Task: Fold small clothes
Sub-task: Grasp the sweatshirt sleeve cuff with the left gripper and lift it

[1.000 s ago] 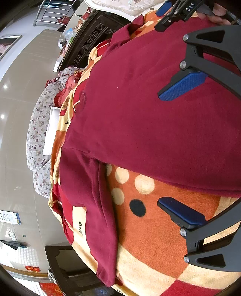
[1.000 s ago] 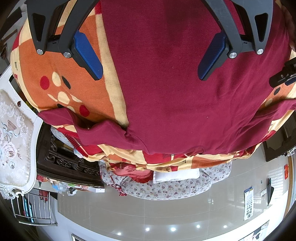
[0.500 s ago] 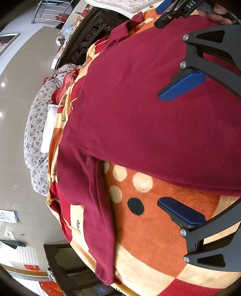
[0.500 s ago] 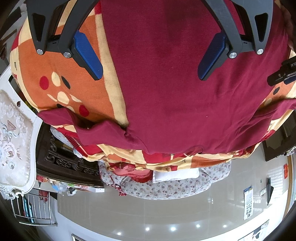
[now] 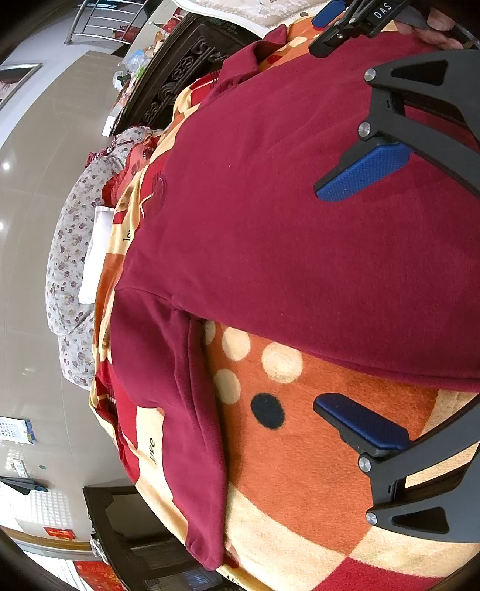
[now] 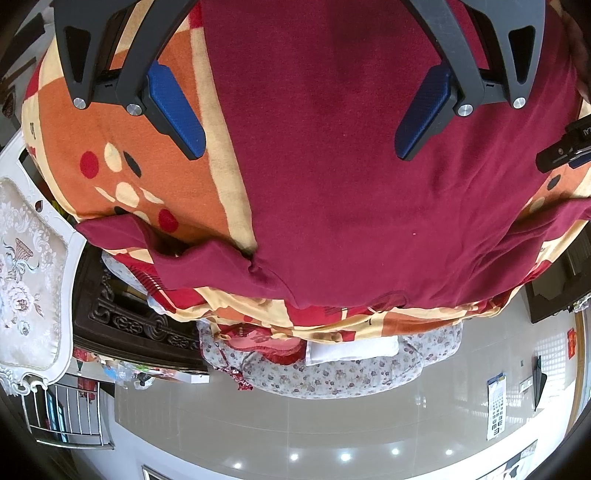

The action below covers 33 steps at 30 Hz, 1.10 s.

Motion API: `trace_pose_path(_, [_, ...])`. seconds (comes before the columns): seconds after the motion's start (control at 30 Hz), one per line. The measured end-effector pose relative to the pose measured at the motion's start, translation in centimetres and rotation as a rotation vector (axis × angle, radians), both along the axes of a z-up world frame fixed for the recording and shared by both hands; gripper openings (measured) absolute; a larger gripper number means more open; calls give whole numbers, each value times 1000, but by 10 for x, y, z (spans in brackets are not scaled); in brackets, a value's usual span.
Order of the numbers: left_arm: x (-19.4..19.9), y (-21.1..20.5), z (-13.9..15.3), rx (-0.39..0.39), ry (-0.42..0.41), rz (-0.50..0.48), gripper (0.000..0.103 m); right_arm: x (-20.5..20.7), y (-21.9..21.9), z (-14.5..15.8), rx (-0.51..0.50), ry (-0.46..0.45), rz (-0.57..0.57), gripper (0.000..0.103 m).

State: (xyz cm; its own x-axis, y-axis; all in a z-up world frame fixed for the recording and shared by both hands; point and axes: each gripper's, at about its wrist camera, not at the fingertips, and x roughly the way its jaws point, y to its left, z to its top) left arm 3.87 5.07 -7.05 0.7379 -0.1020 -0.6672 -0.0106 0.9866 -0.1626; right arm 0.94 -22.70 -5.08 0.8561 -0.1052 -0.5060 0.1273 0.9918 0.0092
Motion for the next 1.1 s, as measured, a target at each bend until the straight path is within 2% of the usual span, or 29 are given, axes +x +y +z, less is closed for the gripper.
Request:
trace_pose_path(0.33, [4,4,-1,-16,21,4,103,0,-2,-1,3,18,1,103])
trace_pose_path(0.4, [3,12,6,-54,13,-9,103,1,-3,-1,3,20,2,103])
trace_pose_path(0.5, [-2,43,23,-118,-60,16,103,2,-4,-1,7,22,9,103])
trace_pose_path(0.67, [7,114,39,-34,-59,170,103,2,-4,-1,22,16,21,103])
trace_pose_path(0.77, [19,160,47,-21,-27,237,103,1,-5,-1,31,9,24,103])
trace_pose_path(0.83, [28,191,49,-103,-5,252,103,1,-5,-1,36,8,26,103])
trace_pose_path(0.93, [37,245,39,-387,25,282,103,1,-5,0,35,12,26,103])
trace_pose_path(1.0, [37,271,27,-539,30,306,103,1,-5,0,35,11,25,103])
trace_pose_path(1.03, [36,280,22,-591,30,327,102,1,-6,-1,40,10,25,103])
trace_pose_path(1.07, [35,289,16,-624,29,349,99,1,-6,-1,39,11,25,103])
trace_pose_path(1.1, [34,294,11,-643,30,351,87,1,-5,-1,39,12,25,103])
